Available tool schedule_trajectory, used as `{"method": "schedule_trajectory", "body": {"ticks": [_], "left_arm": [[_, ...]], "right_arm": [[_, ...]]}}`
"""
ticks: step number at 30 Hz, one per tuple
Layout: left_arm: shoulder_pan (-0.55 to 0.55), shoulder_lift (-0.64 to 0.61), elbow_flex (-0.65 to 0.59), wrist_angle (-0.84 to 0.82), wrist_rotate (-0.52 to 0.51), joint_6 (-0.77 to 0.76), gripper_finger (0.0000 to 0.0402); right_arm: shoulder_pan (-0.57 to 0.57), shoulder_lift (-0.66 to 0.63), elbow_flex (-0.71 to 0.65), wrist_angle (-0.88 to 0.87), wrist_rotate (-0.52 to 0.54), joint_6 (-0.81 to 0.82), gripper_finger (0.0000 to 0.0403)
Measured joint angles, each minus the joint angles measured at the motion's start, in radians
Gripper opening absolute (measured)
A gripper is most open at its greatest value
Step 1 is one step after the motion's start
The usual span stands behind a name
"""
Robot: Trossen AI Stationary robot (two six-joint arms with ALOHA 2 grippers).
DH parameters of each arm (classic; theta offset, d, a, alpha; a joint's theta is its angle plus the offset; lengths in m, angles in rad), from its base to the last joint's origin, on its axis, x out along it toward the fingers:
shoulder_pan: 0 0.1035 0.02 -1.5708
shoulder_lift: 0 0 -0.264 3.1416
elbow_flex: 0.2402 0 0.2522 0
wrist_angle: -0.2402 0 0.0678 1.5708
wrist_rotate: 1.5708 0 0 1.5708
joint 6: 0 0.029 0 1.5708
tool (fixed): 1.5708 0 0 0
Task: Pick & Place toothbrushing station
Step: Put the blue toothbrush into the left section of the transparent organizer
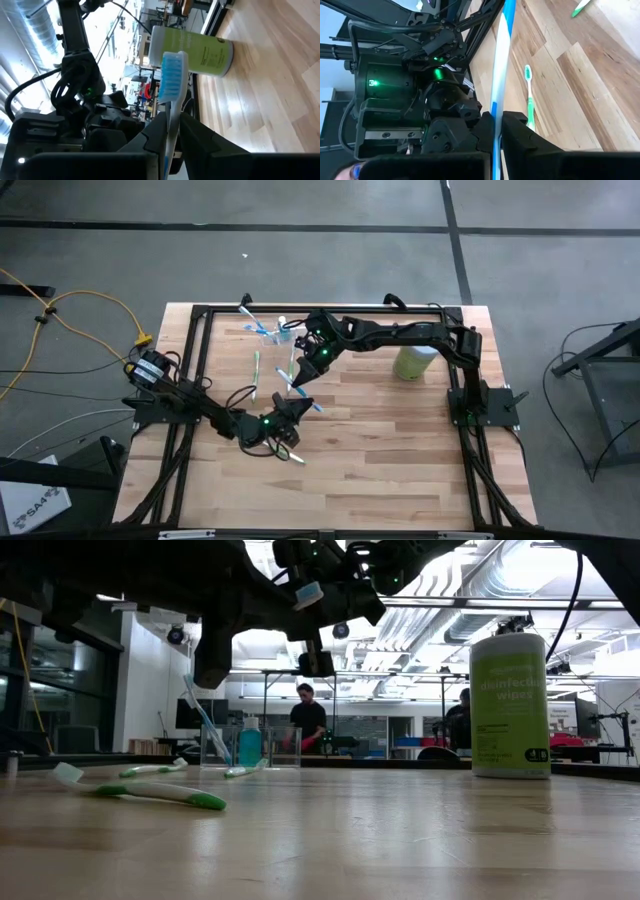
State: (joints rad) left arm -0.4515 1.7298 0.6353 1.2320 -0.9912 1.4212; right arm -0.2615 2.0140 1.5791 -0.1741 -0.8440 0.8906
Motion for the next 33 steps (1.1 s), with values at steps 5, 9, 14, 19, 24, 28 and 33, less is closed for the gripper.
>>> {"method": "schedule_trajectory", "body": {"ticks": [5, 9, 14, 19, 24, 28, 33], "left_arm": [[0.0, 0.0, 0.004, 0.0, 0.032, 0.001, 0.0043], [0.003, 0.0, 0.011, 0.0, 0.034, 0.001, 0.0043], [0.009, 0.0, 0.012, 0.0, 0.035, 0.001, 0.0043], [0.009, 0.0, 0.012, 0.001, 0.028, 0.001, 0.0029], [0.009, 0.0, 0.012, 0.003, 0.009, 0.003, 0.0008], [0.009, 0.0, 0.012, 0.003, 0.007, 0.003, 0.0006], [0.009, 0.0, 0.013, 0.004, 0.006, 0.003, 0.0004]], "right_arm": [[0.0, 0.0, 0.0, 0.0, 0.0, 0.0, 0.0009], [0.0, 0.0, 0.0, -0.001, 0.0, 0.001, 0.0009], [0.0, 0.0, 0.0, -0.001, 0.0, 0.004, 0.0008], [0.0, 0.0, 0.0, 0.0, 0.001, 0.004, 0.0008], [0.0, 0.0, 0.0, 0.0, 0.005, 0.004, 0.0008], [0.0, 0.0, 0.0, 0.0, 0.005, 0.004, 0.0008], [0.001, 0.0, 0.0, 0.001, 0.004, 0.003, 0.0024]]}}
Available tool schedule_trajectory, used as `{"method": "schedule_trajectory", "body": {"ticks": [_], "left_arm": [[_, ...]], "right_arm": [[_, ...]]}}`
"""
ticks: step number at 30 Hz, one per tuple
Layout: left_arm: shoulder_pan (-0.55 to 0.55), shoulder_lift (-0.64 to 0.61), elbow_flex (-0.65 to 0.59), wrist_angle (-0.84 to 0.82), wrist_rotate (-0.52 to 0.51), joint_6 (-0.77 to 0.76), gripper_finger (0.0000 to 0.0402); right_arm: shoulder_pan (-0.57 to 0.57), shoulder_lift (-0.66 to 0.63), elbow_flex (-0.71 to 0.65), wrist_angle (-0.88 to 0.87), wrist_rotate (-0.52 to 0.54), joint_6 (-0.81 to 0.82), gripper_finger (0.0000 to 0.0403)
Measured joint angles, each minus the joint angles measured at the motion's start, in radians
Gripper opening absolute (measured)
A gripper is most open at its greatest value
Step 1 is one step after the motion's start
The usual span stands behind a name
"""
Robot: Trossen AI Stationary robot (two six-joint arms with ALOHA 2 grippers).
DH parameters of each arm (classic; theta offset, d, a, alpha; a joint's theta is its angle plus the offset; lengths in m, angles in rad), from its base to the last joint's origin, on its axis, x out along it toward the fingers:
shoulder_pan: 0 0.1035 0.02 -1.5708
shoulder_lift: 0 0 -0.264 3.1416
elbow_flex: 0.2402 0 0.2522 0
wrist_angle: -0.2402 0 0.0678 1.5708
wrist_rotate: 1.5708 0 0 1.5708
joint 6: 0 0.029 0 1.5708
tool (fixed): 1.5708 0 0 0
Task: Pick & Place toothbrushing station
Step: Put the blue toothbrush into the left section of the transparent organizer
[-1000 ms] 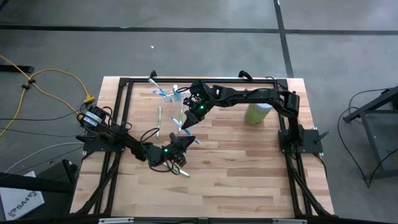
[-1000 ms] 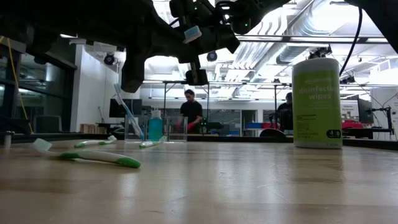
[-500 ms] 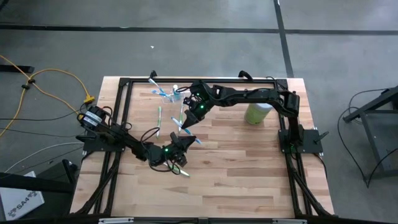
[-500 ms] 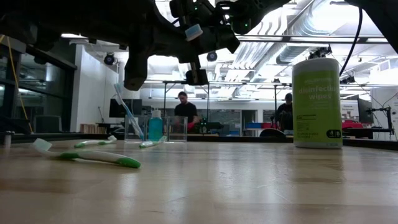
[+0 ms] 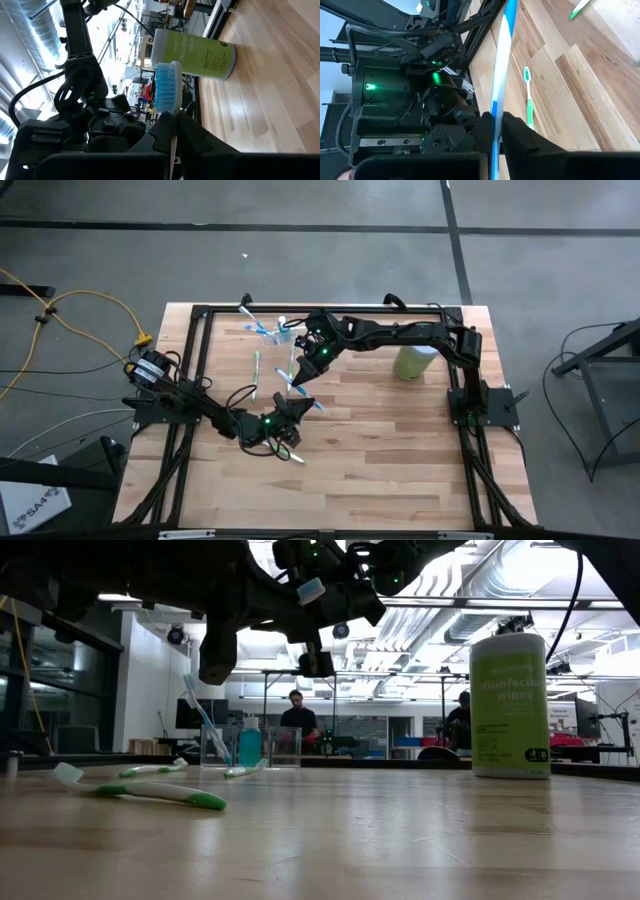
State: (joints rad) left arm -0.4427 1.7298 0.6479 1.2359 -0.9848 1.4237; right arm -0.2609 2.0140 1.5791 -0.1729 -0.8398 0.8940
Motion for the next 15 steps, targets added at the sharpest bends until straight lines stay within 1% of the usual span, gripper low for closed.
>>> {"method": "schedule_trajectory", "body": {"ticks": [6, 12, 15], "left_arm": [[-0.008, 0.0, 0.001, 0.003, -0.009, -0.015, 0.0003], [-0.024, 0.0, 0.001, 0.002, -0.025, -0.014, 0.0002], [-0.034, 0.0, 0.001, 0.0, -0.05, -0.01, 0.0002]], "right_arm": [[0.004, 0.0, 0.0, 0.019, -0.005, -0.008, 0.0064], [0.004, 0.0, 0.0, 0.019, -0.028, -0.008, 0.0086], [0.004, 0.0, 0.0, 0.019, -0.031, -0.008, 0.0094]]}}
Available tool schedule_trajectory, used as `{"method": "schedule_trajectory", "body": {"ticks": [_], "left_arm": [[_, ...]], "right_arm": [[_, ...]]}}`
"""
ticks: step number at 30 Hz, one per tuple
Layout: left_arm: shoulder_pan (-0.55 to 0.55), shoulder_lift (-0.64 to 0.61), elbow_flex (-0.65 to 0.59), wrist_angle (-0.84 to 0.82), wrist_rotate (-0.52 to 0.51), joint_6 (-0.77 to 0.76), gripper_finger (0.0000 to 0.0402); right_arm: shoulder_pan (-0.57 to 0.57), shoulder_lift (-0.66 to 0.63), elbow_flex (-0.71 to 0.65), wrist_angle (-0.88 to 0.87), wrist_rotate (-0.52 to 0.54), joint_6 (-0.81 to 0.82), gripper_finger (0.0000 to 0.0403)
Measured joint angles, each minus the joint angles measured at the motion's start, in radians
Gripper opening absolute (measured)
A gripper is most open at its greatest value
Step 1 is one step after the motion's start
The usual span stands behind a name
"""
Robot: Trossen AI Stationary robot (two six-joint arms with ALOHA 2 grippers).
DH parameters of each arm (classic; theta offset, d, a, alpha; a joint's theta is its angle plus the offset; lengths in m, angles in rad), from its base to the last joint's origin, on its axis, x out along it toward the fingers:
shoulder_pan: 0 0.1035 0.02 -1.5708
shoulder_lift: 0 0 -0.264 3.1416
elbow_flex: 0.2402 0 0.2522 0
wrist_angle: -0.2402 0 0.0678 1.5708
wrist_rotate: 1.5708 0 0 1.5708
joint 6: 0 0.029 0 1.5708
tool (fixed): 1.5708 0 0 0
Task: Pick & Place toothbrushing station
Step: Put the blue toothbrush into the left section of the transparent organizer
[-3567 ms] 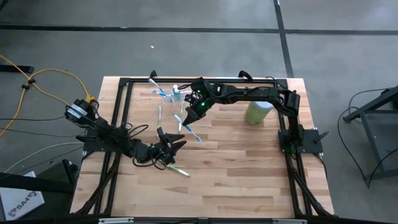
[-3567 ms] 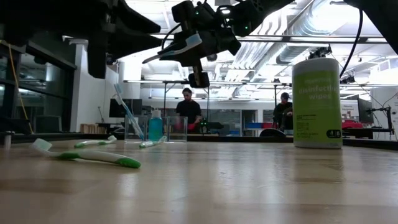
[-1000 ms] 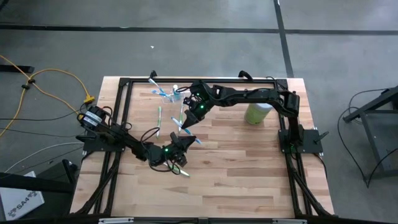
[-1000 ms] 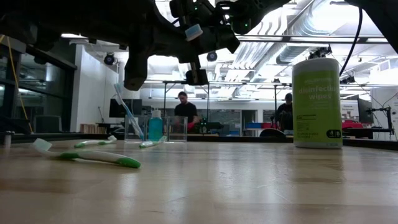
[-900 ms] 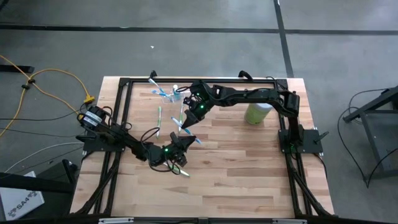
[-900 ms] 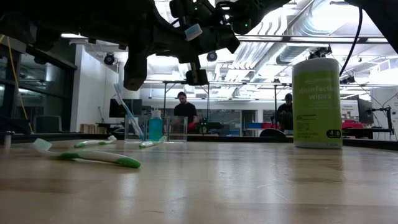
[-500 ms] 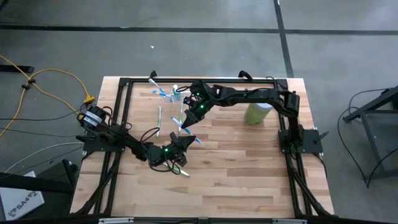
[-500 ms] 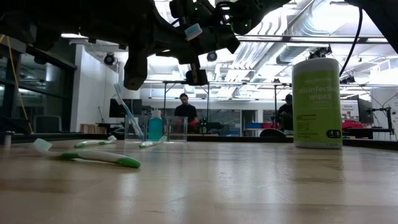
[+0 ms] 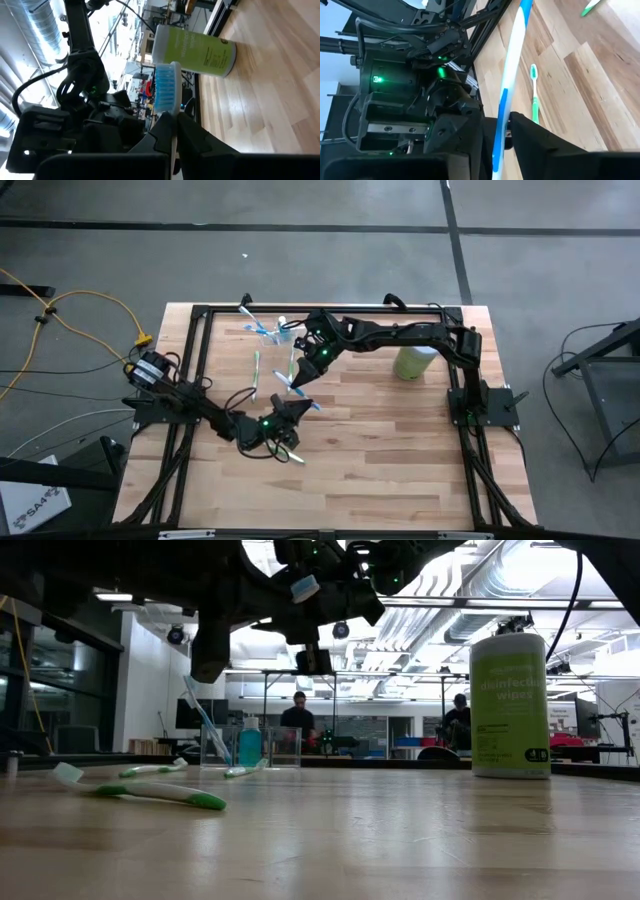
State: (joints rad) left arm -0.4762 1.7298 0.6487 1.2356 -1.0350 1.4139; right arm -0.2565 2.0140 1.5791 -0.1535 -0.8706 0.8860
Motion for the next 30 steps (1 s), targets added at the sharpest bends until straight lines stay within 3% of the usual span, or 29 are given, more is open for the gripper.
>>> {"method": "schedule_trajectory", "body": {"ticks": [10, 18, 30], "left_arm": [[-0.05, 0.0, 0.0, -0.001, -0.101, 0.002, 0.0001], [-0.098, 0.0, 0.0, -0.004, -0.151, -0.091, 0.0001], [-0.139, 0.0, -0.001, -0.08, -0.243, -0.43, 0.0001]], "right_arm": [[0.0, 0.0, 0.0, -0.001, -0.037, 0.0, 0.0122], [-0.002, 0.0, 0.0, -0.006, -0.085, -0.002, 0.0137], [-0.059, 0.0, 0.0, 0.027, -0.172, -0.08, 0.0139]]}}
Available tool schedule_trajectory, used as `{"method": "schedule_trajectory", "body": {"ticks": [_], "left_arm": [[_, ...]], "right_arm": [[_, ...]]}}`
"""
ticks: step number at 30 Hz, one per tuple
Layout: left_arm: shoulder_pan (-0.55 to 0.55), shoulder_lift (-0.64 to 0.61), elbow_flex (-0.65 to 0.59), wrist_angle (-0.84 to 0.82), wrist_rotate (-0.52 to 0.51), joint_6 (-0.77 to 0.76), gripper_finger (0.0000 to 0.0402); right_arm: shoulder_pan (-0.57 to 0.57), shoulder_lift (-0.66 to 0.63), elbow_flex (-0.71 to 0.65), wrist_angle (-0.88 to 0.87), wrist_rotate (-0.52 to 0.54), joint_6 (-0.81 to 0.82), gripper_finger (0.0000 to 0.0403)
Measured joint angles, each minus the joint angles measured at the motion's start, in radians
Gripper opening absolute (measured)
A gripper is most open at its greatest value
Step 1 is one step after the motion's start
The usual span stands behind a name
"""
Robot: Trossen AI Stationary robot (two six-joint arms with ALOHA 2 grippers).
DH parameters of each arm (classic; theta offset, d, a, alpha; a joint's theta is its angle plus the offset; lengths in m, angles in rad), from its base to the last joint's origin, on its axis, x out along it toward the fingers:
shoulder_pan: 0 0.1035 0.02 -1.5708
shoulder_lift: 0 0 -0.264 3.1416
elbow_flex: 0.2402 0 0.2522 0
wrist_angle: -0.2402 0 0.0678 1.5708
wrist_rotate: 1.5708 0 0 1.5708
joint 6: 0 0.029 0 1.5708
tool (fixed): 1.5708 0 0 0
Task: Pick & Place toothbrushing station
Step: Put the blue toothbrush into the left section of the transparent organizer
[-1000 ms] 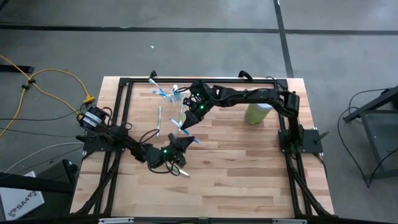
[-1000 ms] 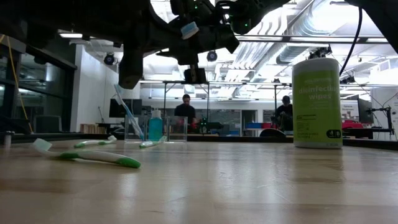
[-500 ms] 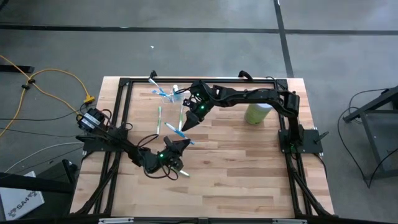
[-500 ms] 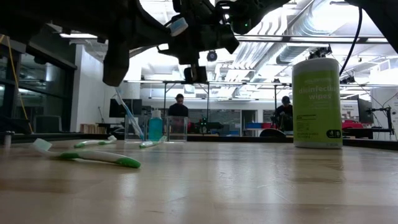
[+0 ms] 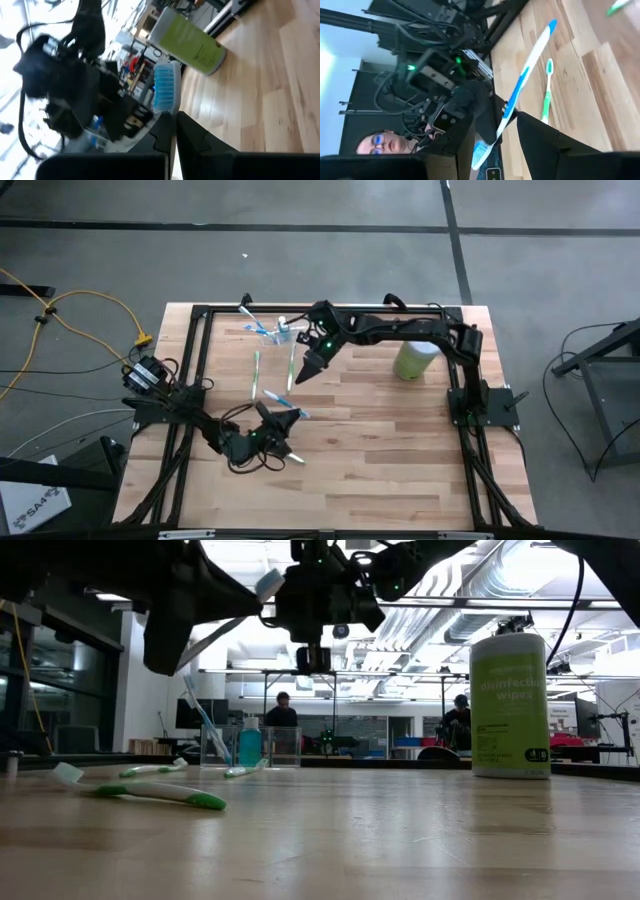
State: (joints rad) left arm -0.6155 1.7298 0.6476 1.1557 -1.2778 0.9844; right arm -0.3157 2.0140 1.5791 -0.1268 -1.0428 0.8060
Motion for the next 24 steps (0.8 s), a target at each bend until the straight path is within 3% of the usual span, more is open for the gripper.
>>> {"method": "schedule_trajectory", "body": {"ticks": [9, 17, 24], "left_arm": [[0.018, -0.049, 0.0, 0.004, -0.035, -0.217, 0.0001], [0.078, -0.175, 0.0, 0.0, 0.135, -0.323, 0.0001], [0.231, -0.295, -0.001, -0.151, 0.212, -0.481, 0.0001]], "right_arm": [[-0.055, -0.115, 0.0, 0.005, -0.036, -0.153, 0.0139], [-0.05, -0.319, 0.0, 0.004, 0.029, -0.257, 0.0139], [0.031, -0.454, 0.0, -0.008, 0.089, -0.309, 0.0139]]}}
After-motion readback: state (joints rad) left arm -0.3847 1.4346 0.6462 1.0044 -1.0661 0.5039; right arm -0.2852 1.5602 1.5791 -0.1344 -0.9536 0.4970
